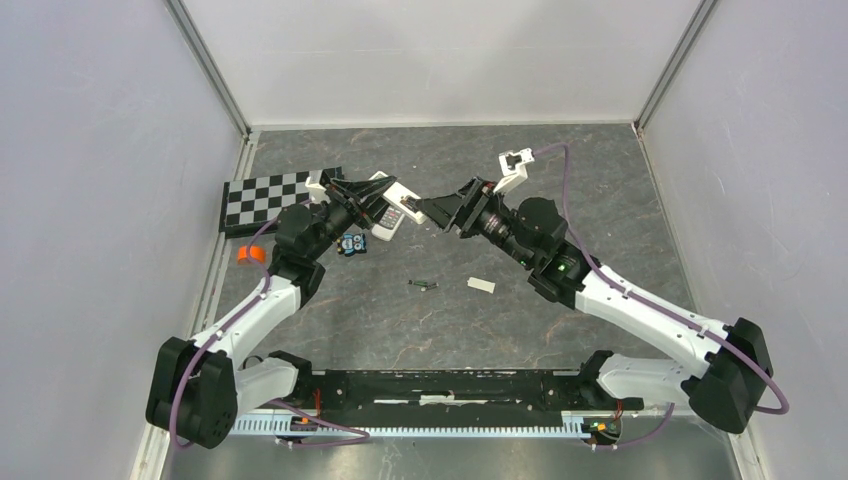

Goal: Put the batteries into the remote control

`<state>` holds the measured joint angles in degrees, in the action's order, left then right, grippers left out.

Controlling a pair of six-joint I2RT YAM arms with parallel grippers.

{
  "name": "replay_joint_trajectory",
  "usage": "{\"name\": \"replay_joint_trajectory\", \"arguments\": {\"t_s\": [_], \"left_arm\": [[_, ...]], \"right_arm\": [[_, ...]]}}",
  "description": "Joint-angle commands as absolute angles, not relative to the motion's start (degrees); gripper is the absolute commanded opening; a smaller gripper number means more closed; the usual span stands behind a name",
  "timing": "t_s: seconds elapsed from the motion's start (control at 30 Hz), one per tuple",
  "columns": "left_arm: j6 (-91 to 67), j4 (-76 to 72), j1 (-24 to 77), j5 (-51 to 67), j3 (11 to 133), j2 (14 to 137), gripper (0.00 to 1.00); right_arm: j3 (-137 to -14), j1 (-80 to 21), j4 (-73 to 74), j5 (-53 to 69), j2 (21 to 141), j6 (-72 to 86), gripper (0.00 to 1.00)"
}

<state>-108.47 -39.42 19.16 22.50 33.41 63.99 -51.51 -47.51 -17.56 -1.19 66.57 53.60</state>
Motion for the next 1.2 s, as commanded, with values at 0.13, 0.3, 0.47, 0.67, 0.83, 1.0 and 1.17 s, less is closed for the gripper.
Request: {"name": "replay_joint_trajectory", "arguments": {"t_s": [0.13,0.3,0.47,0.67,0.83,1.0,1.17], "left_arm": [[-109.13,-41.92,19.32,23.2,34.8,62.78,0.02],[-108.17,-43.98,19.34,23.87,37.27,64.36,0.02],[-105.36,-44.21,19.31,23.91,39.15,64.89,0.02],[-101.95,-43.0,19.3,24.17,40.08,64.99,0.02],[-100.88,-42.59,19.29,24.34,39.38,65.32,0.02],[-98.74,-41.61,19.3,24.69,39.19,65.32,0.02],[-93.1,-37.45,19.26,25.05,40.06,64.99,0.02]], "right_arm": [[-54.83,-45.92,-18.17,-0.18,68.22,55.9,0.66],[-55.56,-45.31,-16.11,2.89,70.07,56.95,0.53],[-55.63,-45.11,-14.96,2.81,70.27,56.96,0.47],[-54.49,-44.91,-18.34,4.15,69.32,55.33,0.71],[-51.87,-44.08,-23.88,5.47,67.38,55.41,0.88],[-51.92,-42.94,-25.22,6.93,67.62,57.27,0.87],[-52.55,-42.54,-23.21,7.47,68.99,58.62,0.81]]}}
